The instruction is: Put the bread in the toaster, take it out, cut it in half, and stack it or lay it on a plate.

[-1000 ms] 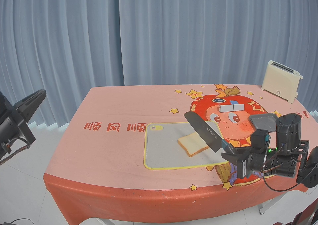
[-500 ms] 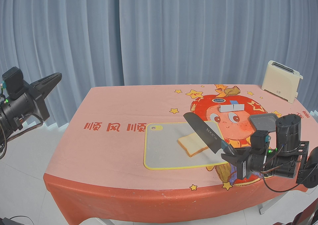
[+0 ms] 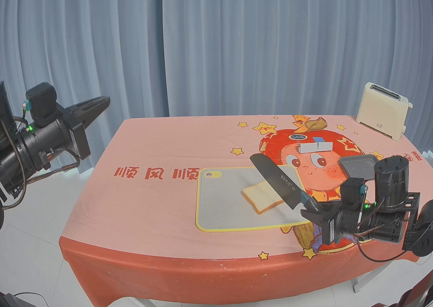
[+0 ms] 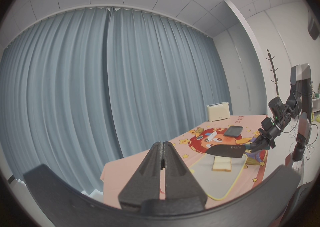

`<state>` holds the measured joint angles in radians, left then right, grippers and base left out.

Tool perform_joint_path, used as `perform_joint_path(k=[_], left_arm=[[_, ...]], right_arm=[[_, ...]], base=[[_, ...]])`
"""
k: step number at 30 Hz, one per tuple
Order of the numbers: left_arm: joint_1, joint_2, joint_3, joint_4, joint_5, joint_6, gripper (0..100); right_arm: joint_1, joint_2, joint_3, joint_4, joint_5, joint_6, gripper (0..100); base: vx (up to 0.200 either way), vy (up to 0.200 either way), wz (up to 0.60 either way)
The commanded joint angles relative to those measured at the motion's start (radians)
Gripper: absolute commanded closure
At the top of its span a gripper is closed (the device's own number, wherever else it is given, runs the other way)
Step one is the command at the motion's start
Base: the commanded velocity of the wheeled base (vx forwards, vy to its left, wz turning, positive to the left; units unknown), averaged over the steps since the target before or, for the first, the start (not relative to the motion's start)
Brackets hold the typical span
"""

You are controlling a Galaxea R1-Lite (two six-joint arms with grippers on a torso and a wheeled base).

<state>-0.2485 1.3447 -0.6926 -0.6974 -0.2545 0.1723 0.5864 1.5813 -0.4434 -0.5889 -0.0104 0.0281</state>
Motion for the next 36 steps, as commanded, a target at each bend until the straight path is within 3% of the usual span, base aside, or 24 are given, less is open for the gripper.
perform_joint_path(k=[1, 18, 26, 28, 33, 36], left_arm=[[-0.009, 0.008, 0.059, -0.005, 0.0, 0.001, 100], [-0.003, 0.062, 0.065, -0.053, -0.029, -0.001, 100], [0.003, 0.151, 0.053, -0.112, -0.104, -0.007, 100], [0.003, 0.177, 0.05, -0.16, -0.104, -0.027, 100], [-0.005, 0.191, 0.047, -0.247, -0.109, -0.139, 100], [-0.006, 0.186, 0.03, -0.244, -0.12, -0.155, 100]], right_arm=[[0.009, 0.003, 0.0, 0.0, 0.0, 0.001, 100], [0.015, 0.039, 0.005, -0.014, 0.0, 0.001, 100], [0.02, 0.039, 0.011, -0.011, 0.0, 0.001, 100], [0.029, 0.037, 0.014, -0.011, 0.0, 0.001, 100], [0.026, 0.037, 0.006, -0.014, 0.0, 0.003, 100], [0.024, 0.037, 0.002, -0.012, 0.0, 0.001, 100]], base=[[0.0, 0.0, 0.0], [0.0, 0.0, 0.0], [0.0, 0.0, 0.0], [0.0, 0.0, 0.0], [0.0, 0.0, 0.0], [0.0, 0.0, 0.0]])
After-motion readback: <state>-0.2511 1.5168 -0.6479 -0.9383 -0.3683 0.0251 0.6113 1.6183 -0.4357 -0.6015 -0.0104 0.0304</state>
